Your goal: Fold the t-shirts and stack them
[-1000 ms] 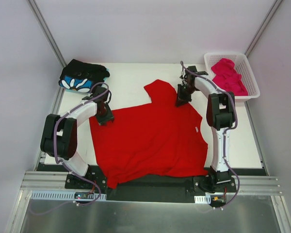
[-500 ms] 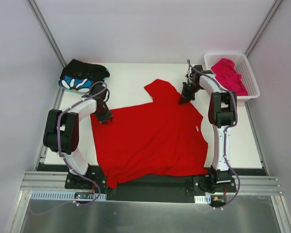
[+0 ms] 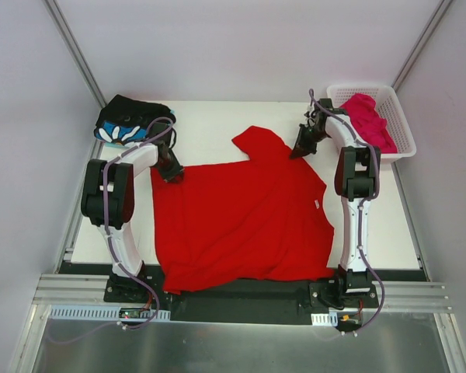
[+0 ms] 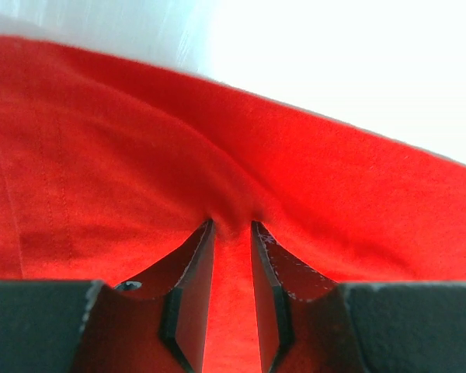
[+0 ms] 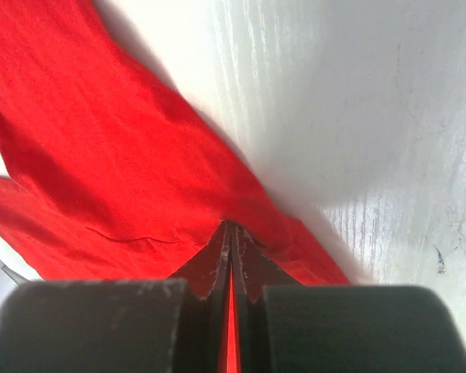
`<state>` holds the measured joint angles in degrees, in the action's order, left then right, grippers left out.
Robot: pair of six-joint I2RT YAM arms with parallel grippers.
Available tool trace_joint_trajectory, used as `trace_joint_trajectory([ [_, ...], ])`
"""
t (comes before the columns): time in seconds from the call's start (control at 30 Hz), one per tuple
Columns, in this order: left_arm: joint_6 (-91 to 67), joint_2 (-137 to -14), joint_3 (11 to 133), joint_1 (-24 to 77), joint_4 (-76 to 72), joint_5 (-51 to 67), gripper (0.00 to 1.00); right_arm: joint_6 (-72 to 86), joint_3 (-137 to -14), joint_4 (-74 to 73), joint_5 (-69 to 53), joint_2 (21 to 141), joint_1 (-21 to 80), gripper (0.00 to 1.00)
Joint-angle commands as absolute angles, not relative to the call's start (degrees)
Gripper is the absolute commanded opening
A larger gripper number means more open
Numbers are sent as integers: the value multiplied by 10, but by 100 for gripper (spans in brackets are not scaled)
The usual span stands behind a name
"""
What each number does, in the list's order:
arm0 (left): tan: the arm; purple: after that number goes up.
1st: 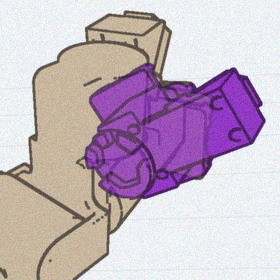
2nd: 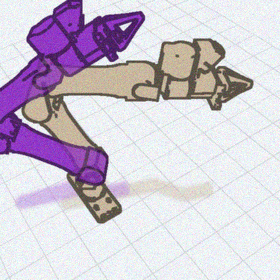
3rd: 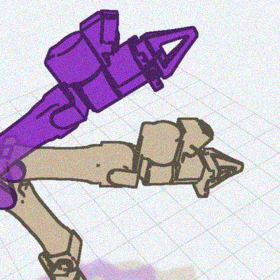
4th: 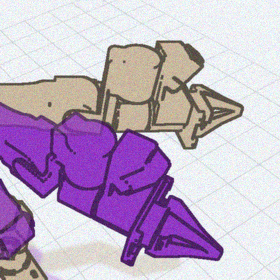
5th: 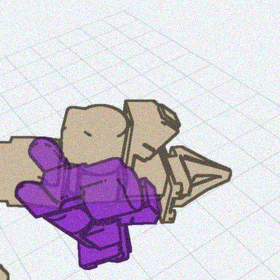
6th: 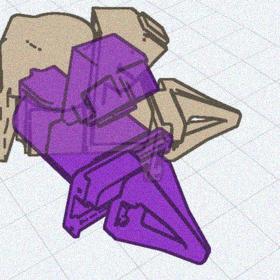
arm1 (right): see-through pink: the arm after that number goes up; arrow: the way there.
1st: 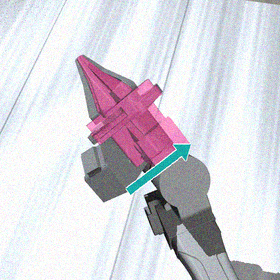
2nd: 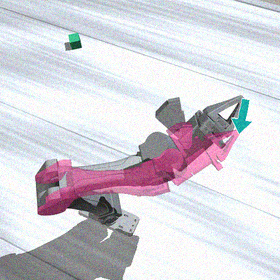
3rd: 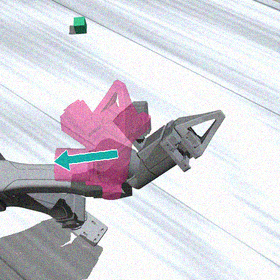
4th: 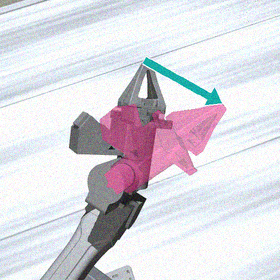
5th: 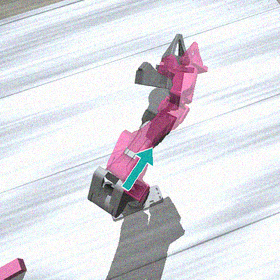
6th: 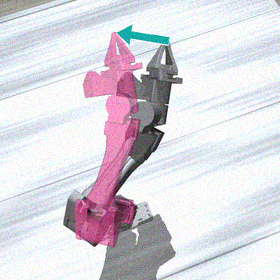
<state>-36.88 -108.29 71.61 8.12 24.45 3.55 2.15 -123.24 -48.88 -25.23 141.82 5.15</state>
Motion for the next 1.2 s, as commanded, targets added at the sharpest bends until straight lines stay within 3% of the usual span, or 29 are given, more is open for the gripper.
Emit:
trace_joint_trajectory([
  [0.0,-358,-1100,758,72,245,45,25,32,-1263,-503,-263,1422,47,1],
  [0.33,-357,-1087,756,69,250,60,24,82,-1288,-459,-365,1344,61,1],
  [0.63,-357,-1054,741,69,258,55,22,243,-1305,-237,-502,1409,82,1],
  [1.17,-359,-1045,745,69,265,59,19,253,-1262,-202,-469,1481,106,1],
])
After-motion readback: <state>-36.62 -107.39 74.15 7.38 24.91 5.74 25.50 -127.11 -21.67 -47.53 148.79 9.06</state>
